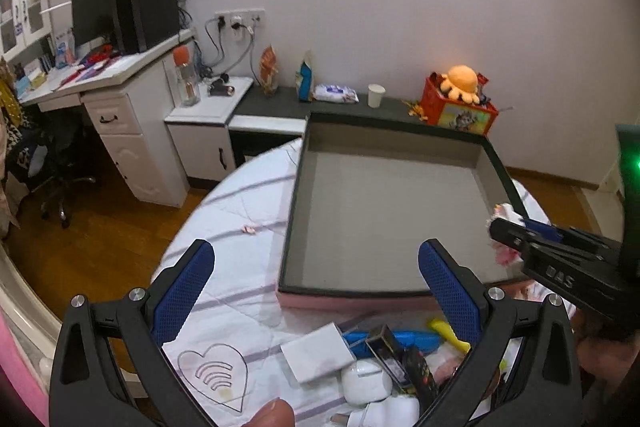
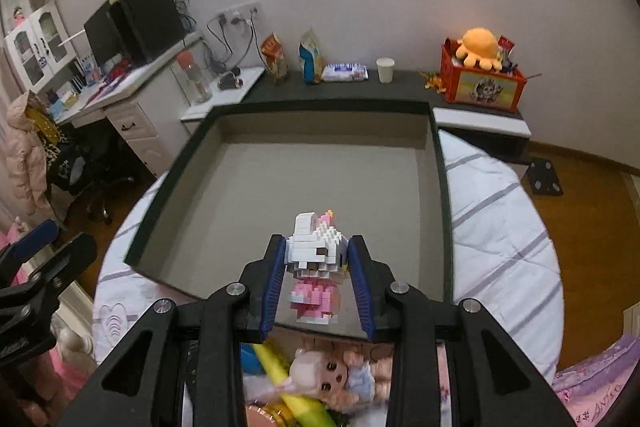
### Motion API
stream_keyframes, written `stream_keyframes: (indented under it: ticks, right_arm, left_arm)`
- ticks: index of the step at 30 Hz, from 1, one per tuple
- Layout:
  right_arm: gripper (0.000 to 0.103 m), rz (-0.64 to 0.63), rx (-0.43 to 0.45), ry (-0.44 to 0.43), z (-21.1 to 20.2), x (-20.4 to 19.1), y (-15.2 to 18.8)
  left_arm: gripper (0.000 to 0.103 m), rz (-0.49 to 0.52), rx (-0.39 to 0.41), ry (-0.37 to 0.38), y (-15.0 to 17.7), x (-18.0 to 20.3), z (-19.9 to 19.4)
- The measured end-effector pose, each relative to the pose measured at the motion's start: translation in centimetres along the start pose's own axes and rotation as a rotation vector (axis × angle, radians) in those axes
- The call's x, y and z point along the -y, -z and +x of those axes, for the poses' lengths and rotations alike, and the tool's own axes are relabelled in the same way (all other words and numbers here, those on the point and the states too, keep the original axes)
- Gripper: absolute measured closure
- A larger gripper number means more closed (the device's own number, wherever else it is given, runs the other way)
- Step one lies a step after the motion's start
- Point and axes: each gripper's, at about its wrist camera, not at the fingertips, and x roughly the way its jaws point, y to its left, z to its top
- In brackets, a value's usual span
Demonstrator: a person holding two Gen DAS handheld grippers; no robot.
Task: Organize rigid objects
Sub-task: 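Carry the Hello Kitty figure into the pink box and open the right gripper, then close the left gripper on the white square charger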
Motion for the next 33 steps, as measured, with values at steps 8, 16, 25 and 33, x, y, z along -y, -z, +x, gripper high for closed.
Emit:
stream_keyframes:
  ticks: [8, 16, 25, 33]
  right_arm:
    - [0.07, 0.005, -0.077, 0.035, 3.4, 0.8, 0.7]
    - [0.069, -0.007, -0.109, 0.088, 4.9, 0.5, 1.1]
    - [0.038, 0.022, -0.05, 0.058, 2.5, 0.8, 1.7]
    - [0.037, 0.037, -0.017, 0.042, -0.6, 0.0, 3.2]
  left_arm:
    - [0.0, -0.005, -0.122, 0.02, 5.3, -1.6, 1.8]
    - [0.0, 0.0, -0.191, 0.006, 7.9, -2.4, 3.3]
    - [0.0, -0.009, -0.218, 0.017, 8.3, -2.2, 5.7]
    - [0.001, -0.005, -0.202, 0.096, 8.0, -2.3, 8.0]
